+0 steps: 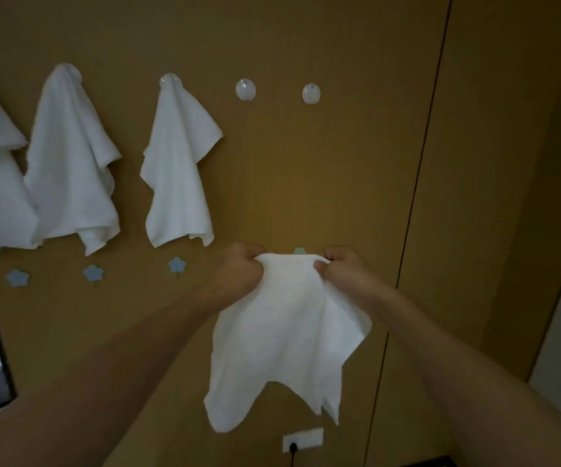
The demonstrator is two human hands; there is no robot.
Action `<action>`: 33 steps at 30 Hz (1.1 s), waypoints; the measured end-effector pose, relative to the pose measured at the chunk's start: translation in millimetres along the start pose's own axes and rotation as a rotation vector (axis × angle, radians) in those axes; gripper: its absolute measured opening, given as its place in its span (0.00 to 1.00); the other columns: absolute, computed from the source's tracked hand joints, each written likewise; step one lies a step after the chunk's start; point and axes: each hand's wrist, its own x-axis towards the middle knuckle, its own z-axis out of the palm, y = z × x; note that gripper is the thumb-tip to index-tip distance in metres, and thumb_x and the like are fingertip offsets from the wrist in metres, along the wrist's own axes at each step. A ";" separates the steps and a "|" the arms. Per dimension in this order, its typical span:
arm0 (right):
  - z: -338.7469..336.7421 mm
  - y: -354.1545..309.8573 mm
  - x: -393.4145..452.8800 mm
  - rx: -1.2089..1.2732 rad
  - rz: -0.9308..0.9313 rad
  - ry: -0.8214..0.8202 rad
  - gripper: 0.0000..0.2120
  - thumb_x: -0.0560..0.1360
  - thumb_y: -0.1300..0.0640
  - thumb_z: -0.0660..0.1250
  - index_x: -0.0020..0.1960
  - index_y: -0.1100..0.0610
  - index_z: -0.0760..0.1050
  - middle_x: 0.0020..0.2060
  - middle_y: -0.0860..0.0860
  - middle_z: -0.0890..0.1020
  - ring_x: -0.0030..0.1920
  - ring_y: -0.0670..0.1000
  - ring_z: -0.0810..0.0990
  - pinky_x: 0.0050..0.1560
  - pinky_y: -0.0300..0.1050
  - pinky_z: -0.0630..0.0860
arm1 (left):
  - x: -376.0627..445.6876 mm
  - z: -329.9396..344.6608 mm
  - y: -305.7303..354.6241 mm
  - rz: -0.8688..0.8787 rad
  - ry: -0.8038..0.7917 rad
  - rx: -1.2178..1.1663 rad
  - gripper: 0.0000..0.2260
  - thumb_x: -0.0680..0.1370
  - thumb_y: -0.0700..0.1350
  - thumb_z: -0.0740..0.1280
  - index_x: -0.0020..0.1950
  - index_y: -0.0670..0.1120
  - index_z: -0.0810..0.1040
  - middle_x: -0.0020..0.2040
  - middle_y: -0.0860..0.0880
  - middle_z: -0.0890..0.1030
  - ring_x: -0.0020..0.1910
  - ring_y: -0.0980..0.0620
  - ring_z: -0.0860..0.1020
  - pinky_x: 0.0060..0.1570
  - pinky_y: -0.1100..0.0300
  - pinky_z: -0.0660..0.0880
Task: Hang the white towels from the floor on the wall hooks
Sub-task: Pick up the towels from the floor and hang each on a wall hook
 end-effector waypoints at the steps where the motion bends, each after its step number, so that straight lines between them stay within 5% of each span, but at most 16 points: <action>1: 1.8 -2.2 15.5 0.040 -0.014 0.001 0.15 0.79 0.60 0.63 0.34 0.54 0.75 0.27 0.45 0.79 0.26 0.43 0.76 0.28 0.33 0.69 | 14.2 -0.8 0.8 -0.027 0.025 -0.012 0.16 0.66 0.40 0.55 0.39 0.45 0.83 0.38 0.48 0.80 0.36 0.53 0.76 0.37 0.64 0.73; 5: 1.2 -14.8 74.4 0.061 -0.144 0.016 0.08 0.77 0.60 0.64 0.39 0.59 0.75 0.33 0.51 0.76 0.34 0.49 0.74 0.37 0.43 0.69 | 75.7 -19.4 3.5 -0.045 0.044 -0.048 0.18 0.74 0.33 0.59 0.41 0.49 0.85 0.37 0.53 0.79 0.38 0.53 0.76 0.42 0.59 0.74; 7: -4.5 -23.9 104.4 0.026 -0.243 0.015 0.07 0.77 0.60 0.65 0.41 0.61 0.77 0.35 0.50 0.78 0.36 0.48 0.75 0.39 0.42 0.70 | 101.1 -34.3 7.7 0.051 0.034 -0.058 0.14 0.76 0.36 0.63 0.34 0.50 0.80 0.33 0.52 0.78 0.34 0.52 0.74 0.38 0.58 0.71; 10: -13.3 -41.4 148.1 0.020 -0.372 0.006 0.03 0.76 0.61 0.68 0.45 0.54 0.79 0.35 0.47 0.80 0.33 0.41 0.76 0.34 0.36 0.70 | 139.9 -53.0 8.5 0.176 0.102 0.021 0.05 0.78 0.44 0.68 0.43 0.50 0.80 0.39 0.52 0.80 0.36 0.57 0.76 0.37 0.63 0.73; 13: -14.9 -62.9 187.8 0.075 -0.544 0.033 0.10 0.75 0.67 0.68 0.42 0.52 0.76 0.30 0.47 0.76 0.28 0.41 0.71 0.29 0.35 0.66 | 180.0 -70.8 10.1 0.332 0.106 -0.012 0.06 0.79 0.42 0.68 0.48 0.52 0.84 0.41 0.56 0.82 0.38 0.61 0.77 0.40 0.68 0.71; 16: -15.4 -88.2 232.8 0.093 -0.661 0.038 0.19 0.74 0.72 0.65 0.34 0.52 0.82 0.33 0.43 0.82 0.35 0.40 0.78 0.39 0.31 0.71 | 223.6 -95.4 11.9 0.380 0.068 -0.127 0.11 0.79 0.38 0.67 0.49 0.50 0.87 0.45 0.45 0.84 0.46 0.49 0.80 0.49 0.63 0.74; 20: -15.5 -131.8 300.0 -0.081 -0.705 0.054 0.22 0.76 0.70 0.61 0.43 0.46 0.86 0.47 0.40 0.85 0.49 0.39 0.82 0.49 0.31 0.74 | 284.6 -127.0 15.9 0.413 0.066 -0.056 0.16 0.76 0.35 0.65 0.47 0.54 0.88 0.50 0.54 0.85 0.52 0.57 0.81 0.51 0.68 0.73; 23: -14.6 -165.6 344.3 -0.167 -0.777 0.129 0.23 0.75 0.69 0.59 0.52 0.46 0.85 0.53 0.39 0.83 0.54 0.38 0.80 0.53 0.30 0.75 | 327.4 -143.4 23.1 0.459 0.212 0.196 0.16 0.77 0.38 0.66 0.52 0.59 0.85 0.56 0.61 0.81 0.55 0.64 0.77 0.53 0.73 0.70; 27: -12.2 -199.6 393.7 -0.241 -0.860 0.257 0.23 0.76 0.68 0.58 0.61 0.49 0.82 0.62 0.47 0.81 0.61 0.47 0.78 0.60 0.41 0.75 | 377.6 -148.9 42.5 0.512 0.440 0.449 0.14 0.78 0.40 0.65 0.62 0.51 0.82 0.62 0.48 0.79 0.63 0.50 0.75 0.65 0.60 0.68; 33: -4.4 -207.8 437.8 -0.050 -0.864 0.249 0.22 0.76 0.67 0.57 0.60 0.51 0.82 0.63 0.46 0.80 0.59 0.43 0.75 0.50 0.30 0.70 | 412.2 -135.3 41.4 0.467 0.531 0.441 0.16 0.79 0.39 0.63 0.66 0.48 0.78 0.67 0.47 0.77 0.68 0.50 0.72 0.61 0.69 0.60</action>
